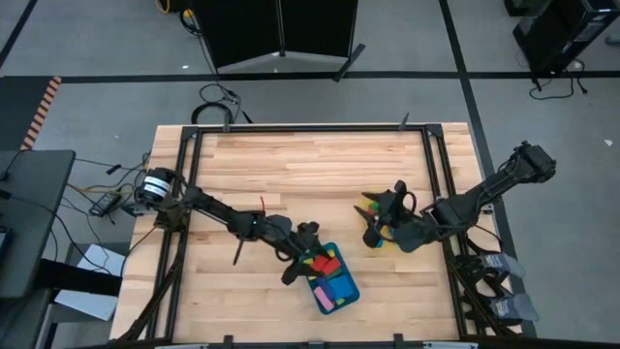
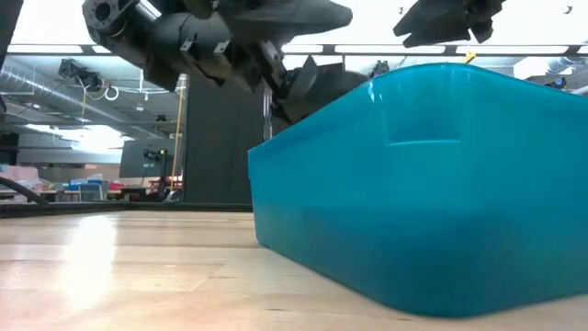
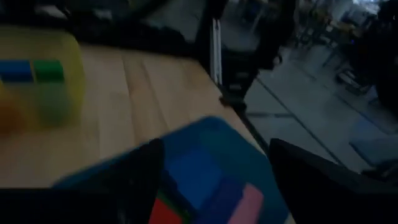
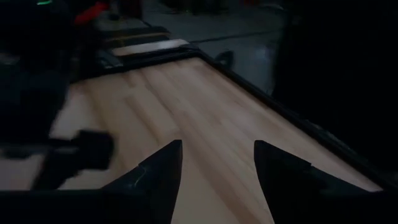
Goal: Sort blocks by size
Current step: Return to Home Position
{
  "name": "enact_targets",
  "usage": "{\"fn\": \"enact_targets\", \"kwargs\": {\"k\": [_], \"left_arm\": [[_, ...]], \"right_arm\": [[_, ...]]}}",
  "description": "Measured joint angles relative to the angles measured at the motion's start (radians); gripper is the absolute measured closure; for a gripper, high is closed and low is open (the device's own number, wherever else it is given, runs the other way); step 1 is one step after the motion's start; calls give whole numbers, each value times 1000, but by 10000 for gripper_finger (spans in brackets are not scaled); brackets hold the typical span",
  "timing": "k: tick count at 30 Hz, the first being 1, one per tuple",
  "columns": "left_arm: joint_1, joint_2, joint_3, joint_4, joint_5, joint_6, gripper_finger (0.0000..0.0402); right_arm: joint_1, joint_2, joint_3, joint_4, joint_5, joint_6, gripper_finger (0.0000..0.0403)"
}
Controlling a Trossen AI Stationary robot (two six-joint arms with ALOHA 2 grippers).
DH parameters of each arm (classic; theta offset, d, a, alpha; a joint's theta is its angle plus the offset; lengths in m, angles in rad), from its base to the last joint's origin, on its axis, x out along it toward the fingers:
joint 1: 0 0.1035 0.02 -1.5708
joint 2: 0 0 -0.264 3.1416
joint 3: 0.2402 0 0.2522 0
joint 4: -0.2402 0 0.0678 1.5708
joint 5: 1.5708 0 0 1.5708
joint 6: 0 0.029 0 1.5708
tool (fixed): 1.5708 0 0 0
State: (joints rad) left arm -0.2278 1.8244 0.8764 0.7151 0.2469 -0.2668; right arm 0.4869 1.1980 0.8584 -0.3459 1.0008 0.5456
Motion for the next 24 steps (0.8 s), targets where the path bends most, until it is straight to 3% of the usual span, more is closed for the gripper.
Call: {"fn": "enact_targets", "kwargs": {"k": [2,5,12,17,24], "left_arm": [[5,-8,-20,70,-24,0,105],[29,-67,-112,211,-73,0,139],[134,-376,-447,332,-152,30,282],[166,-619,-613,302,-228,79,384],[213,-941,-708,64,-308,89,397]], "right_arm": [[24,0,-51,99,-18,-52,196],[61,0,-143,273,-33,-119,211],[107,-33,-327,529,-33,-196,302],[113,-142,-414,557,-46,-274,390],[111,-425,-533,563,-110,-423,396]]}}
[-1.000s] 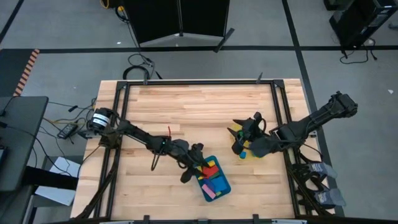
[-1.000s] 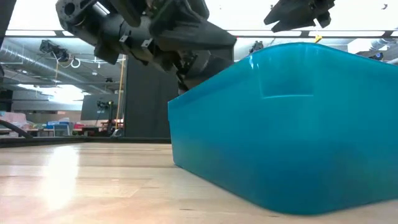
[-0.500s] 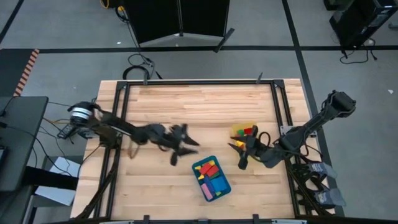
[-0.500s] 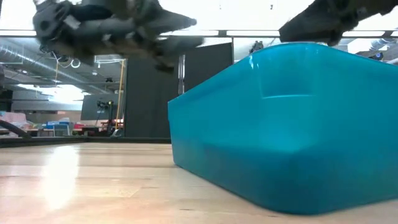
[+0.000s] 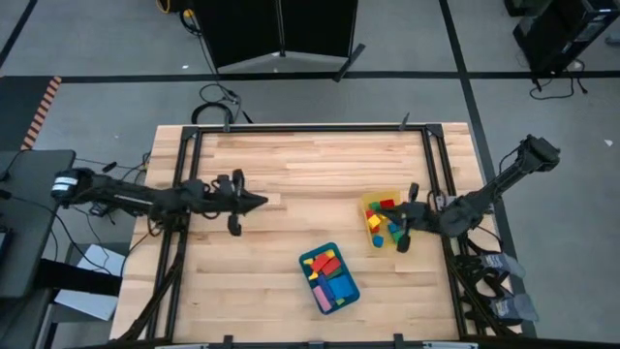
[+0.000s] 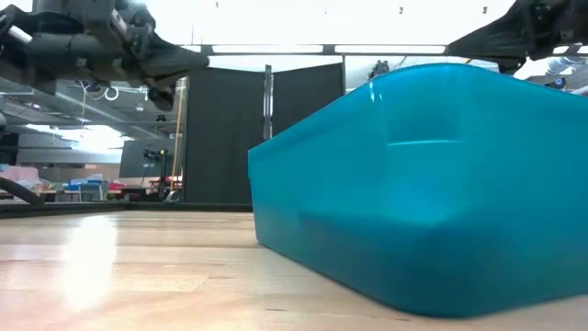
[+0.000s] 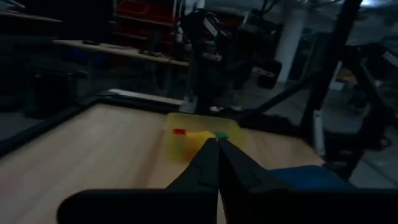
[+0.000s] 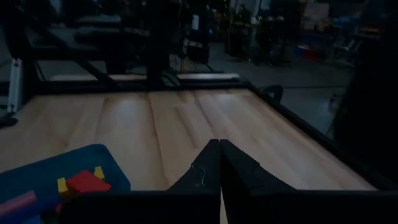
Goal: Sort blocks by size
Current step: Return to Home Position
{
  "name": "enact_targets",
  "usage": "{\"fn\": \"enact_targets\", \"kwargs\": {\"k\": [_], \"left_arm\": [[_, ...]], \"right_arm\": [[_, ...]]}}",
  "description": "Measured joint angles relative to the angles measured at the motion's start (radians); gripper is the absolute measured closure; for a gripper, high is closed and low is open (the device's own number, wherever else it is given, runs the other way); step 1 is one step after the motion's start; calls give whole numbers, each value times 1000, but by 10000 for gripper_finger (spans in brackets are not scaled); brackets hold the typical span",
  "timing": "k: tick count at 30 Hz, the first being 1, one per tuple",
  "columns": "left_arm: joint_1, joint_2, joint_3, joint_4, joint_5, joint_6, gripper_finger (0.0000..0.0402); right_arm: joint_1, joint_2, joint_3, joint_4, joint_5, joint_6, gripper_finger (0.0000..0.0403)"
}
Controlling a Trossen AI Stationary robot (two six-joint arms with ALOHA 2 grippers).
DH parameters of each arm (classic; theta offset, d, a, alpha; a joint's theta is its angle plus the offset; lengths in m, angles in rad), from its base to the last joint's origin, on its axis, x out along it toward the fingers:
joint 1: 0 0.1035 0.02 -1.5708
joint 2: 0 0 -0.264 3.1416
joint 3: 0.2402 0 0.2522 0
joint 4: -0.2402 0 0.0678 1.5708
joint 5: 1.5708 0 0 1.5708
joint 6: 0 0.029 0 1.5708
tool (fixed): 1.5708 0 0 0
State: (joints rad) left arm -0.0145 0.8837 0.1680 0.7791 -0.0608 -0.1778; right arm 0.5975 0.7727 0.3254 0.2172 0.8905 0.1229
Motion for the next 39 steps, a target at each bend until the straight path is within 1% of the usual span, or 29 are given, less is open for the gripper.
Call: {"fn": "enact_targets", "kwargs": {"k": [5,9,13,17,20,22,24,30,33,39], "left_arm": [[27,-176,18,-272,-52,48,399],[57,-285,40,-446,-55,72,400],[81,-389,39,-529,-28,106,400],[98,-476,39,-624,-22,133,400],[106,-526,39,-698,-20,145,401],[107,-551,37,-719,-10,151,401],[107,-573,12,-690,8,155,401],[107,-591,-150,-456,53,117,401],[107,-591,-158,-475,63,99,401],[107,-591,-159,-510,74,125,401]], "right_arm": [[-37,-198,-98,1,-85,-71,397],[-85,-322,-188,-2,-172,-122,398],[-133,-439,-261,-2,-248,-133,398],[-170,-539,-310,-6,-291,-163,399],[-194,-610,-319,-73,-326,-164,399],[-209,-656,-319,-141,-335,-147,399],[-223,-684,-318,-145,-347,-157,399],[-255,-753,-314,-161,-358,-220,399],[-268,-759,-314,-161,-359,-219,399],[-277,-751,-314,-161,-361,-171,398]]}}
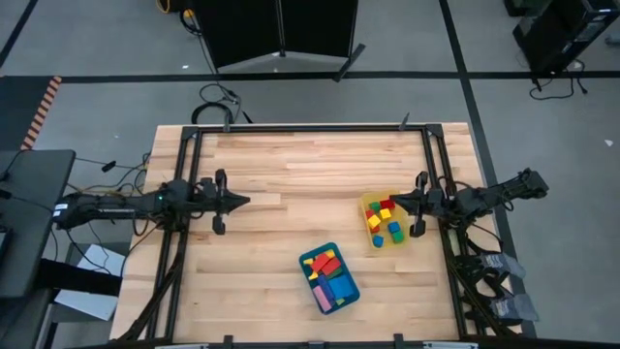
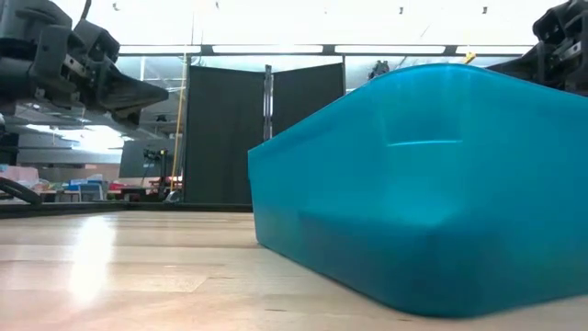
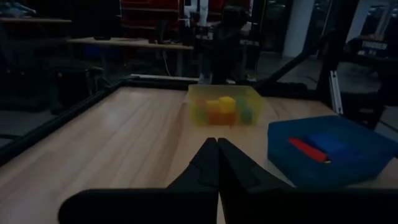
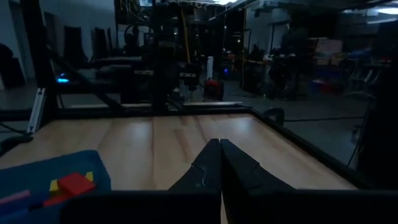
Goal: Sort blocks by size
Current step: Return to Home Position
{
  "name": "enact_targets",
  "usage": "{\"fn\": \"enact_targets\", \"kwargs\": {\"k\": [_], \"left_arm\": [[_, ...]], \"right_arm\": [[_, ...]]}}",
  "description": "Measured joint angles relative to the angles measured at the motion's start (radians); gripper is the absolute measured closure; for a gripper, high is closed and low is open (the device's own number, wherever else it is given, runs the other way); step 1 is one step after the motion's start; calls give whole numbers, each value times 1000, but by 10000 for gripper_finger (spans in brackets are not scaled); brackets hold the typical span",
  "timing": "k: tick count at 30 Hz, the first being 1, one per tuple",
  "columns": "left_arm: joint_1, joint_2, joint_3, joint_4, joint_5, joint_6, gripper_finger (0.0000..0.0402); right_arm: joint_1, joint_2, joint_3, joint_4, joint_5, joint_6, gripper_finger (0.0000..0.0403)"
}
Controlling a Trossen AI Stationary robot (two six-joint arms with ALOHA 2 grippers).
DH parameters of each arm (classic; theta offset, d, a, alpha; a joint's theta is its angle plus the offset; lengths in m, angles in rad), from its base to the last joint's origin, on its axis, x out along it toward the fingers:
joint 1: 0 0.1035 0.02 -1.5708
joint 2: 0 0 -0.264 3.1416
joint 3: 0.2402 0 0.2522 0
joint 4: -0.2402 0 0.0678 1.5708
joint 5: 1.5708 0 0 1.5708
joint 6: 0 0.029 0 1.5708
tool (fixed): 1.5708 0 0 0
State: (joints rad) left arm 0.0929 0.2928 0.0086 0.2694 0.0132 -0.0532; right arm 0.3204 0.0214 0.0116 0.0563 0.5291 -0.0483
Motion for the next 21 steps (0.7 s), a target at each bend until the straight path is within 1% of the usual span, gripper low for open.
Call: {"fn": "enact_targets", "kwargs": {"k": [4,7,10,14,18,21], "left_arm": [[-3,-26,0,14,7,17,401],[-3,-84,0,-3,-23,28,401],[-3,-169,0,-59,-21,38,401],[-3,-295,-1,-181,-14,42,401],[-9,-293,0,-197,7,50,401],[-10,-293,0,-198,4,54,398]], "right_arm": [[0,18,0,-1,-15,49,398],[0,38,1,-3,-57,88,397],[0,66,1,-6,-133,107,397],[1,102,1,-6,-134,158,395],[1,141,1,-4,-136,217,385],[1,157,1,-6,-134,208,375]]}}
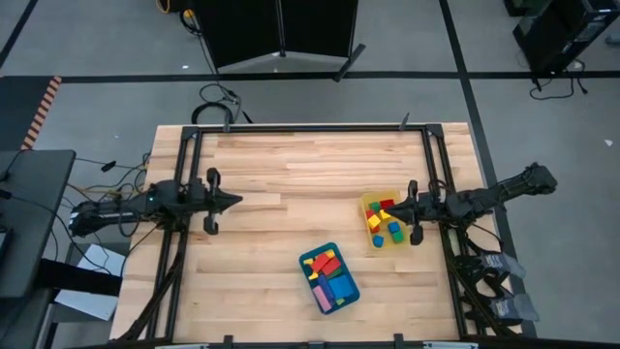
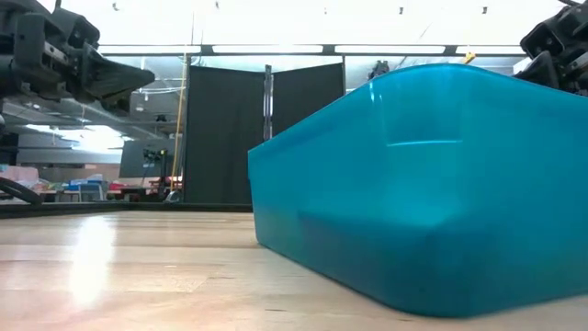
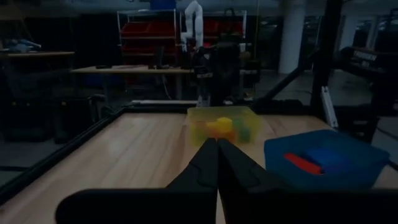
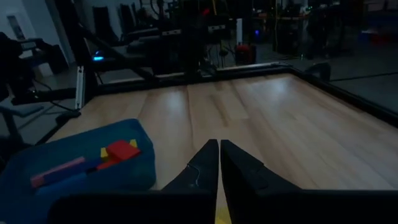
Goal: Sort blocks by size
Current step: Return to Home Position
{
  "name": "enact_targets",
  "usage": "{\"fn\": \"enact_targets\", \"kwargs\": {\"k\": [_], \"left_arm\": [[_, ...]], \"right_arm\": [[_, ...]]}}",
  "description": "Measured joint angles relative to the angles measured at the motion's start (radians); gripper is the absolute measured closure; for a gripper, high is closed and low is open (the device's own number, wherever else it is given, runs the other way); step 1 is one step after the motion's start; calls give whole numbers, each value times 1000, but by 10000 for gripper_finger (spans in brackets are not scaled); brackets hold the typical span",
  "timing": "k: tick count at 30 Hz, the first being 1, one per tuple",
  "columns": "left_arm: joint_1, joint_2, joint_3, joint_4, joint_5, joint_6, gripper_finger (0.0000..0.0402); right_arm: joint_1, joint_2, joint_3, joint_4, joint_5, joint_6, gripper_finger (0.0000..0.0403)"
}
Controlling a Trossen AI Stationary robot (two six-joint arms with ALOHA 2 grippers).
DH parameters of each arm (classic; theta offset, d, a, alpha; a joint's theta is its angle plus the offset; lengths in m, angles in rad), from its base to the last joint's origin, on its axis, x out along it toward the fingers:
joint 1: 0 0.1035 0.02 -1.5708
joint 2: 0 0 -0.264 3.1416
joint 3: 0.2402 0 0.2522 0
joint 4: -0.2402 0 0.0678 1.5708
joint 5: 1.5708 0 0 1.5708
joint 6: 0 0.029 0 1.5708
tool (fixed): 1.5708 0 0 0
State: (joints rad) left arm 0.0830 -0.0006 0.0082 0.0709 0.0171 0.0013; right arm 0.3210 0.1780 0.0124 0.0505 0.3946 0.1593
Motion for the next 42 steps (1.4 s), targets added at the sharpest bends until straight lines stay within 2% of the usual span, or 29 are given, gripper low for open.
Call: {"fn": "enact_targets", "kwargs": {"k": [8,42], "left_arm": [[0,6,0,-21,-53,21,372],[0,7,0,-11,-53,21,369]], "right_arm": [[0,11,0,6,0,-3,372],[0,11,0,7,0,-5,370]]}}
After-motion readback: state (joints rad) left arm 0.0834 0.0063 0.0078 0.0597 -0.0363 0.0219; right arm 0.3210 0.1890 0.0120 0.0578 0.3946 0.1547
